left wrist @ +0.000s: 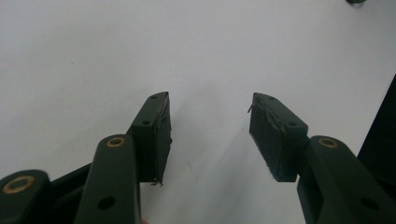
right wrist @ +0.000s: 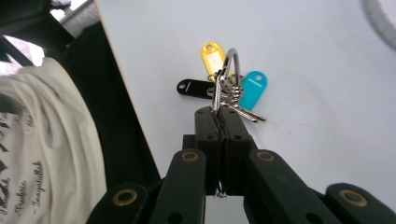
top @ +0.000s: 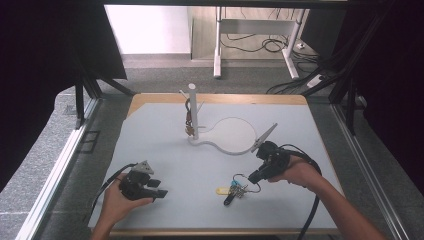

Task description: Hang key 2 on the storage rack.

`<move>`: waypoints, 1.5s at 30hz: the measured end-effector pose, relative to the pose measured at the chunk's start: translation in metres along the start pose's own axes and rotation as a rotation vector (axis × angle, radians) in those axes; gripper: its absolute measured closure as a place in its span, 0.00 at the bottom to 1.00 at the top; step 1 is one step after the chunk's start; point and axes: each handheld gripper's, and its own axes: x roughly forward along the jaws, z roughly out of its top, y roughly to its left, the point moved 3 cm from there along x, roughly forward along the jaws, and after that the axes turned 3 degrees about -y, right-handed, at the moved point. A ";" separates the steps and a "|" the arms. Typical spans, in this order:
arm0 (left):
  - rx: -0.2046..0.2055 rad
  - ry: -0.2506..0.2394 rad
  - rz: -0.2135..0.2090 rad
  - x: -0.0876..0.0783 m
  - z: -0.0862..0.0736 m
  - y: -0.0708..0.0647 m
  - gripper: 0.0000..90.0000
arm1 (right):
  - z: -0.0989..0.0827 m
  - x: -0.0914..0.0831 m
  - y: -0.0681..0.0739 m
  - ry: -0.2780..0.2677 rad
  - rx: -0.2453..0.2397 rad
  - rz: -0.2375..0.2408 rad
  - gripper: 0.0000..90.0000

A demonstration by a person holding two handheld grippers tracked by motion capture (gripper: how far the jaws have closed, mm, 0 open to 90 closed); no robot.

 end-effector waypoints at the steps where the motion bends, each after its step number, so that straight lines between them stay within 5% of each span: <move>1: 0.000 0.000 0.000 0.000 0.000 0.000 0.54 | 0.002 -0.002 0.000 0.007 -0.003 -0.004 0.98; 17: 0.000 -0.004 0.002 0.000 -0.001 0.001 0.54 | 0.034 -0.026 -0.010 0.080 0.000 -0.088 0.98; 27: -0.037 -0.015 -0.008 0.000 -0.007 0.008 0.55 | 0.048 -0.038 -0.017 0.081 0.020 -0.117 0.98; 45: -0.038 -0.013 -0.015 -0.001 -0.007 0.007 0.55 | 0.072 -0.063 -0.026 0.056 0.038 -0.153 0.98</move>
